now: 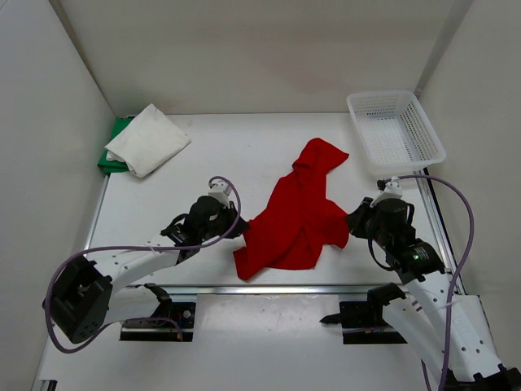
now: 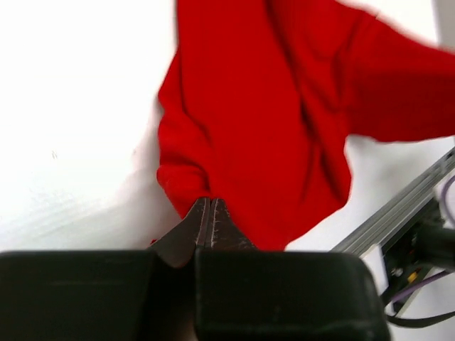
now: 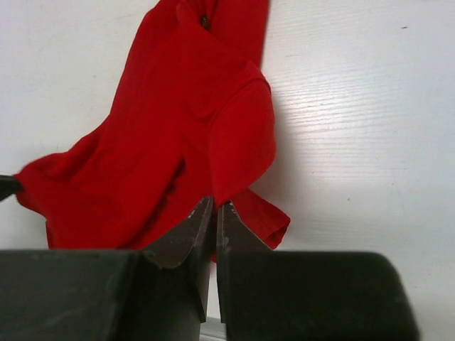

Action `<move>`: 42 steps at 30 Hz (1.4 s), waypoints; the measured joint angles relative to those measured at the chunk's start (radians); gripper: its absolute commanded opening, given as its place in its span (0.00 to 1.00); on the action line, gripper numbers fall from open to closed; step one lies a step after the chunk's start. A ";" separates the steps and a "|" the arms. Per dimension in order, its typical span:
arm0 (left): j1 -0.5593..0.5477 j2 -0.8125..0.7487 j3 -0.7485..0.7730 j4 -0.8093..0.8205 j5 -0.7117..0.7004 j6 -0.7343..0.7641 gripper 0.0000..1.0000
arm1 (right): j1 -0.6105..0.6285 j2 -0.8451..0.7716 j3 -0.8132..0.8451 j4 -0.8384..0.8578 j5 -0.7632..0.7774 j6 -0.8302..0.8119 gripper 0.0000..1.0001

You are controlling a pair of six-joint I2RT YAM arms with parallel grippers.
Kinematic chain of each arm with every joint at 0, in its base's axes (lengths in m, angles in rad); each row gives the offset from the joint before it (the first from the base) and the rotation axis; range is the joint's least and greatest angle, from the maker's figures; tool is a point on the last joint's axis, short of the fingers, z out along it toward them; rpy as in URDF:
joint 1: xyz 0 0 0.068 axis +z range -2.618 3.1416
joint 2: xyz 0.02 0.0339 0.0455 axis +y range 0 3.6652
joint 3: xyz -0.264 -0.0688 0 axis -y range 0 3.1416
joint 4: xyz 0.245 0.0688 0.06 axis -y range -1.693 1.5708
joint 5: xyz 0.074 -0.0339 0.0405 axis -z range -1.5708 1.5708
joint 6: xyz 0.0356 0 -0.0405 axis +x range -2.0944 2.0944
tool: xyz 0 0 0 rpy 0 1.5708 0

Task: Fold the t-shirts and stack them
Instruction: Flatten out the tshirt

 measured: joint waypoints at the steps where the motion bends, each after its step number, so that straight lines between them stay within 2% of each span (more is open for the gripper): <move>1: 0.011 -0.013 0.009 -0.005 0.001 0.000 0.00 | -0.011 0.005 0.000 0.005 -0.008 -0.003 0.01; 7: 0.021 -0.155 0.103 -0.150 0.002 -0.002 0.00 | -0.038 0.005 0.058 -0.006 -0.022 -0.039 0.00; 13: 0.046 -0.344 0.390 -0.369 0.007 0.001 0.00 | -0.038 0.001 0.145 0.013 -0.017 -0.059 0.00; 16: 0.138 -0.384 0.514 -0.444 0.057 0.005 0.02 | -0.039 0.008 0.159 0.027 -0.029 -0.061 0.00; 19: 0.320 -0.396 0.568 -0.496 0.165 0.016 0.03 | -0.038 0.046 0.167 0.051 -0.051 -0.067 0.00; 22: 0.477 -0.362 0.552 -0.519 0.255 0.037 0.04 | -0.050 0.101 0.167 0.085 -0.076 -0.071 0.00; 24: 0.535 -0.304 0.516 -0.512 0.289 0.050 0.05 | -0.072 0.139 0.167 0.112 -0.103 -0.074 0.00; 27: 0.591 -0.144 0.466 -0.475 0.317 0.065 0.05 | -0.132 0.209 0.167 0.152 -0.158 -0.074 0.00; 29: 0.624 0.018 0.462 -0.438 0.318 0.069 0.07 | -0.168 0.248 0.167 0.171 -0.185 -0.074 0.00; 31: 0.654 0.187 0.493 -0.427 0.305 0.077 0.13 | -0.187 0.272 0.167 0.186 -0.199 -0.074 0.00; 34: 0.673 0.431 0.649 -0.460 0.271 0.097 0.32 | -0.201 0.309 0.173 0.200 -0.215 -0.077 0.00; 35: 0.671 0.505 0.724 -0.473 0.261 0.109 0.36 | -0.200 0.326 0.180 0.200 -0.219 -0.078 0.00; 36: 0.666 0.562 0.791 -0.476 0.246 0.121 0.45 | -0.200 0.344 0.189 0.203 -0.221 -0.078 0.00; 38: 0.650 0.596 0.843 -0.462 0.219 0.151 0.64 | -0.196 0.371 0.197 0.213 -0.224 -0.078 0.00; 40: 0.635 0.544 0.801 -0.442 0.207 0.164 0.91 | -0.188 0.378 0.195 0.216 -0.231 -0.077 0.00; 41: 0.631 0.494 0.748 -0.418 0.212 0.168 0.97 | -0.185 0.377 0.193 0.219 -0.231 -0.076 0.00; 42: 0.629 0.434 0.685 -0.403 0.224 0.166 0.98 | -0.182 0.374 0.188 0.228 -0.234 -0.074 0.00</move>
